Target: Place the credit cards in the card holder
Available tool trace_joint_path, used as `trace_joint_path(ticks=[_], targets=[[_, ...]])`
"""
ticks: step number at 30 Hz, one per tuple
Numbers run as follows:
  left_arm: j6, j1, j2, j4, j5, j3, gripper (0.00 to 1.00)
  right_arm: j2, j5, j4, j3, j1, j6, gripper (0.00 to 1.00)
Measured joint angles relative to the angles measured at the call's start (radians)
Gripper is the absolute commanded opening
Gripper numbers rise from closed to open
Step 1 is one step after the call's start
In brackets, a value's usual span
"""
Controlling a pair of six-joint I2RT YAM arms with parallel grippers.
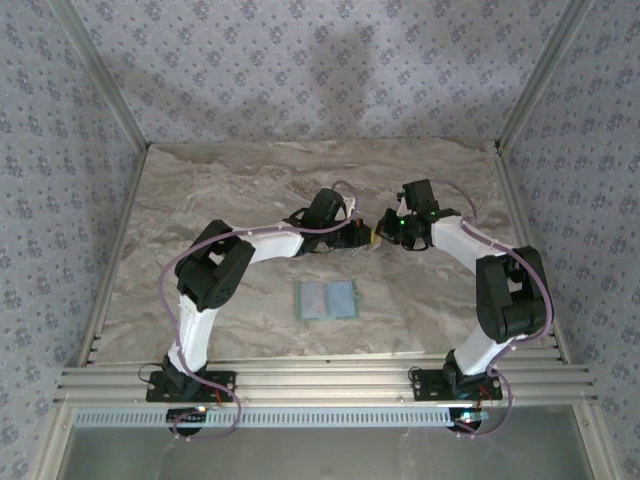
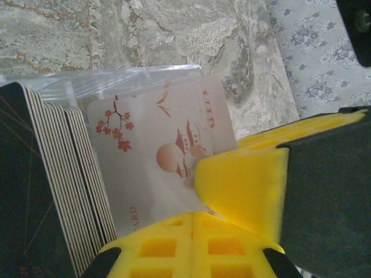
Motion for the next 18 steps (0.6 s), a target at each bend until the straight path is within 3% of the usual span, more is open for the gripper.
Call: trace_joint_path(ticks=[9, 18], targets=[[0.018, -0.013, 0.042, -0.032, -0.014, 0.065, 0.02, -0.020, 0.002, 0.002, -0.022, -0.016, 0.010, 0.16], [0.041, -0.025, 0.059, -0.059, -0.037, 0.101, 0.02, -0.036, 0.003, 0.003, -0.037, -0.028, 0.024, 0.13]])
